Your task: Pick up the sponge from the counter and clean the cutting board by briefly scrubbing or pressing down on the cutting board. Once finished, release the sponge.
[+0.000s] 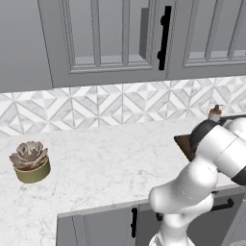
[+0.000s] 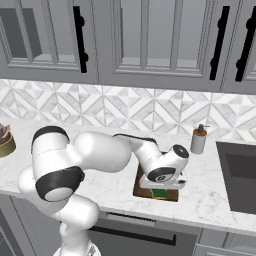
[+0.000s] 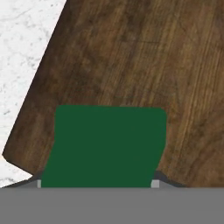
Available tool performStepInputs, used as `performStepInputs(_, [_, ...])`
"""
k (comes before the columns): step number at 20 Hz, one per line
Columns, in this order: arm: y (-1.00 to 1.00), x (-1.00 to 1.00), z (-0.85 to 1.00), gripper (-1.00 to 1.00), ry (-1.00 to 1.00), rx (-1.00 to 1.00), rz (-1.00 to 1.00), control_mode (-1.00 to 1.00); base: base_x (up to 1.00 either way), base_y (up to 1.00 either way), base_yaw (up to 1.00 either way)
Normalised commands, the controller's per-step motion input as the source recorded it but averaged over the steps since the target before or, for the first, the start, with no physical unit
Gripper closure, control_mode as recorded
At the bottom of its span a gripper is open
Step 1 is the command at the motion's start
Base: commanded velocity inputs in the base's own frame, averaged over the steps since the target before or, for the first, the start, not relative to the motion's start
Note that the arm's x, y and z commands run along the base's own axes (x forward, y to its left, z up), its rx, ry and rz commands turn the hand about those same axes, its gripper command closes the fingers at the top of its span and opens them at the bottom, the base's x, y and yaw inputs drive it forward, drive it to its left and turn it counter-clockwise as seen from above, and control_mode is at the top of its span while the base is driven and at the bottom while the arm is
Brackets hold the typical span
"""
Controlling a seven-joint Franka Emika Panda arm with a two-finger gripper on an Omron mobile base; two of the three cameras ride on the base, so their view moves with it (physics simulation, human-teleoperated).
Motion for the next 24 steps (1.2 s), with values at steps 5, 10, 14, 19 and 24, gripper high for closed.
performStepInputs(5, [0.08, -0.20, -0.01, 1.00, 0.00, 0.05, 0.00, -1.00, 0.00, 0.00, 0.00])
performStepInputs(10, [0.37, 0.07, -0.10, 1.00, 0.00, 0.03, -0.04, -1.00, 0.00, 0.00, 0.00])
performStepInputs(14, [0.36, 0.07, -0.11, 1.00, 0.00, 0.05, -0.05, -1.00, 0.00, 0.00, 0.00])
performStepInputs(19, [0.28, 0.00, -0.02, 1.00, 0.00, 0.02, -0.06, -1.00, 0.00, 0.00, 0.00])
performStepInputs(24, [0.18, -0.05, 0.00, 1.00, 0.03, 0.03, -0.05, -1.00, 0.00, 0.00, 0.00])
